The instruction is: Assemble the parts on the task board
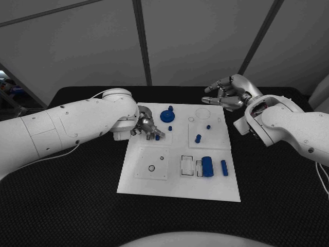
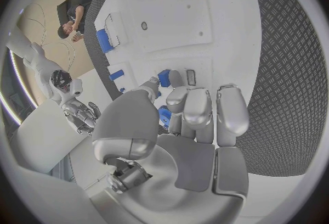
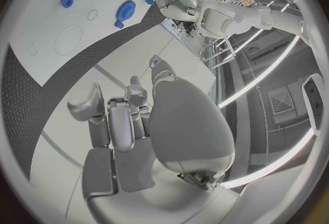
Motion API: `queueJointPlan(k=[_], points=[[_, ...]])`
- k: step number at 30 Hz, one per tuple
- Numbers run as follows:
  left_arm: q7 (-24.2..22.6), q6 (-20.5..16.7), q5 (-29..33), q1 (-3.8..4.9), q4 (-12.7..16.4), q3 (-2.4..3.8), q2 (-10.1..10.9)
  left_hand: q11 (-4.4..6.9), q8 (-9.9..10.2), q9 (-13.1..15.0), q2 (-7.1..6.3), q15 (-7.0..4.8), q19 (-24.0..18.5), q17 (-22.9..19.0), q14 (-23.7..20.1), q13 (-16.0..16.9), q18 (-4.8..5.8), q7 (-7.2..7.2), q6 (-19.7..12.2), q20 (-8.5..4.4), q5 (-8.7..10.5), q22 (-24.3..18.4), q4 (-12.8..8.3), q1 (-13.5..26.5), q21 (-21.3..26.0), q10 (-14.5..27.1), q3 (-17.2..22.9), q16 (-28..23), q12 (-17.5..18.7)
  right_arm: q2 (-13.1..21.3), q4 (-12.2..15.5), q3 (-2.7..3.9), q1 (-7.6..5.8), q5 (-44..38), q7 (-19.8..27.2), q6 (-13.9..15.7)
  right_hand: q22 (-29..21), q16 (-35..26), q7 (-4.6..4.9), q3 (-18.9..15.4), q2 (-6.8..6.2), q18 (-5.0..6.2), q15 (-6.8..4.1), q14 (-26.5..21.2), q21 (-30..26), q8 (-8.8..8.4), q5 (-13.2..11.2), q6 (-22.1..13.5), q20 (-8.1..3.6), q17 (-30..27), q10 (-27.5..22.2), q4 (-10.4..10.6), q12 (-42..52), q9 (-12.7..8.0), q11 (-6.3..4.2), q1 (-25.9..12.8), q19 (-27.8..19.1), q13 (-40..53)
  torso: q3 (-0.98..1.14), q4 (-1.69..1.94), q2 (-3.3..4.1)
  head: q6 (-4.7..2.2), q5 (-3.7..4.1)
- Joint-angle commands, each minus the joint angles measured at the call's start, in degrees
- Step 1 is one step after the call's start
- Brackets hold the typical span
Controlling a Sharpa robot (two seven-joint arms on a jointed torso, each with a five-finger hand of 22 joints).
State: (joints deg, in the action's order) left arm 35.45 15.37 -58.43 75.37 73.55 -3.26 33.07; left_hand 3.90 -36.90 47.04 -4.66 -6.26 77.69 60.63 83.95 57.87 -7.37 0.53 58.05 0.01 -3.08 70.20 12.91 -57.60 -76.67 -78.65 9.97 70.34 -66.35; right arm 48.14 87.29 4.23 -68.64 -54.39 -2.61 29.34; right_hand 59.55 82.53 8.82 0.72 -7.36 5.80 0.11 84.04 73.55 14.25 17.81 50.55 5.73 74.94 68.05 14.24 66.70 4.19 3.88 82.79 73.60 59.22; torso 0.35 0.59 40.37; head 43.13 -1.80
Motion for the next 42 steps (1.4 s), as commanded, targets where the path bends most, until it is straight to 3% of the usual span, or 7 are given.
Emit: queueJointPlan(k=[1, 14, 19, 26, 27, 28, 42], points=[[0.5, -0.7, -0.5, 0.02, 0.4, 0.02, 0.3, -0.02, -0.2, 0.1, 0.06, -0.37, 0.3, 0.0, 0.5, -0.1, 2.59, -0.22, 0.0, 0.0, -0.04, -0.1, 0.6, 0.5, -0.1, 0.1, -1.3, 0.2, -0.3, 0.1, 0.1, 0.05, -0.09, -0.1, 0.1, -0.3, -0.2, -0.5, 0.0, -0.4, -0.1, 0.52, -0.53, 2.6, -0.5, 0.22, 0.4, 0.1, -0.01, 2.1, -0.3, 0.1, -0.4, -0.1, 0.05, -0.6, -0.4, -0.1, -0.02, -0.04, -0.01, -0.04, 0.0], [-0.2, -4.6, 0.9, -0.01, 1.7, 0.64, 1.3, -0.12, -0.1, 0.2, -0.26, -0.3, -0.3, -0.1, 0.5, -1.0, 2.33, -0.36, -0.3, 0.04, 0.08, -1.0, 3.5, 0.8, 0.8, 0.6, -6.8, 0.2, 0.1, 0.0, -0.3, 0.05, -0.08, -0.1, 0.2, -0.3, -0.2, -0.5, 0.01, -0.5, -0.1, 0.52, -0.53, 2.6, -0.5, 0.22, 0.4, 0.1, -0.01, 2.1, -0.3, 0.1, -0.4, -0.1, 0.05, -0.7, -0.4, -0.1, -0.02, 0.0, -0.01, -0.16, -0.04], [-1.0, -5.5, 1.5, -0.02, 2.3, 3.19, 2.2, -0.74, 0.7, 0.0, -0.27, 0.15, -2.2, -0.4, 0.4, -4.2, 1.68, -1.04, -2.0, 0.4, -0.13, -3.8, 3.4, -1.7, 3.2, 2.6, -9.1, 0.0, 2.5, -0.1, -0.4, 0.05, -0.08, -0.1, 0.2, -0.3, -0.4, -0.6, 0.01, -0.5, -0.1, 0.55, -0.53, 2.6, -0.6, 0.24, 0.4, 0.0, -0.01, 2.0, -0.3, 0.2, -0.4, -0.1, 0.05, -0.7, -0.5, -0.1, 0.04, -0.03, -0.03, -0.28, 0.02], [-1.1, -1.5, 1.8, 1.04, 2.5, 6.53, 4.4, -3.76, 7.2, -5.4, 1.08, 2.61, -8.9, -5.6, -2.4, -20.0, -0.27, -4.48, -7.6, 2.39, -1.55, -13.4, 2.3, -8.3, 11.7, 12.8, -10.8, -4.0, 15.5, 0.2, -0.6, 0.04, -0.08, -0.1, 0.2, -0.3, -0.4, -0.6, 0.01, -0.5, -0.1, 0.55, -0.53, 2.6, -0.6, 0.24, 0.4, 0.0, -0.01, 2.0, -0.3, 0.2, -0.4, -0.1, 0.05, -0.7, -0.5, -0.1, 0.07, 0.03, -0.09, -0.58, 0.06], [-1.1, -0.7, 1.8, 1.47, 2.1, 6.75, 4.5, -4.14, 8.5, -7.1, 1.43, 2.9, -9.5, 7.3, 1.2, -20.5, -0.4, -5.02, -7.8, 2.88, -1.5, -14.3, 2.2, -9.1, 12.6, 13.1, -11.1, 5.5, 15.9, 0.2, -0.6, 0.04, -0.08, -0.1, 0.2, -0.3, -0.4, -0.6, 0.01, -0.5, -0.1, 0.55, -0.53, 2.6, -0.6, 0.24, 0.4, 0.0, -0.01, 2.0, -0.3, 0.2, -0.4, -0.1, 0.05, -0.7, -0.5, -0.1, 0.08, 0.02, -0.06, -0.71, 0.03], [-1.2, -0.1, 1.9, 1.91, 1.5, 6.93, 4.5, -4.6, 9.6, -8.3, 1.67, 3.27, -9.8, 10.6, 1.9, -20.8, -0.61, -5.2, -8.1, 3.05, -1.51, -14.8, 2.2, -9.7, 13.2, 13.3, -11.2, 8.0, 16.0, 0.2, -0.6, 0.04, -0.08, -0.1, 0.2, -0.3, -0.4, -0.6, 0.01, -0.5, -0.1, 0.55, -0.53, 2.6, -0.6, 0.24, 0.4, 0.0, -0.01, 2.0, -0.3, 0.2, -0.4, -0.1, 0.05, -0.7, -0.5, -0.1, 0.08, 0.02, -0.06, -0.79, -0.01], [-2.0, 5.3, -1.3, 4.19, -12.2, 7.44, -1.5, -4.68, 12.2, -16.0, 3.0, 3.62, -8.3, 14.6, 1.8, -22.8, -0.58, -5.46, -4.4, 3.81, -1.41, -13.8, 3.5, -10.2, 13.5, 12.7, -14.7, 11.5, 15.9, -0.2, -0.9, 0.04, -0.08, -0.1, 0.2, -0.4, -0.4, -0.6, 0.01, -0.5, -0.08, 0.54, -0.53, 2.6, -0.7, 0.26, 0.4, 0.0, -0.01, 1.9, -0.3, 0.3, -0.4, -0.1, 0.05, -0.8, -0.5, -0.1, 0.04, -0.12, 0.14, -1.23, -0.18]])
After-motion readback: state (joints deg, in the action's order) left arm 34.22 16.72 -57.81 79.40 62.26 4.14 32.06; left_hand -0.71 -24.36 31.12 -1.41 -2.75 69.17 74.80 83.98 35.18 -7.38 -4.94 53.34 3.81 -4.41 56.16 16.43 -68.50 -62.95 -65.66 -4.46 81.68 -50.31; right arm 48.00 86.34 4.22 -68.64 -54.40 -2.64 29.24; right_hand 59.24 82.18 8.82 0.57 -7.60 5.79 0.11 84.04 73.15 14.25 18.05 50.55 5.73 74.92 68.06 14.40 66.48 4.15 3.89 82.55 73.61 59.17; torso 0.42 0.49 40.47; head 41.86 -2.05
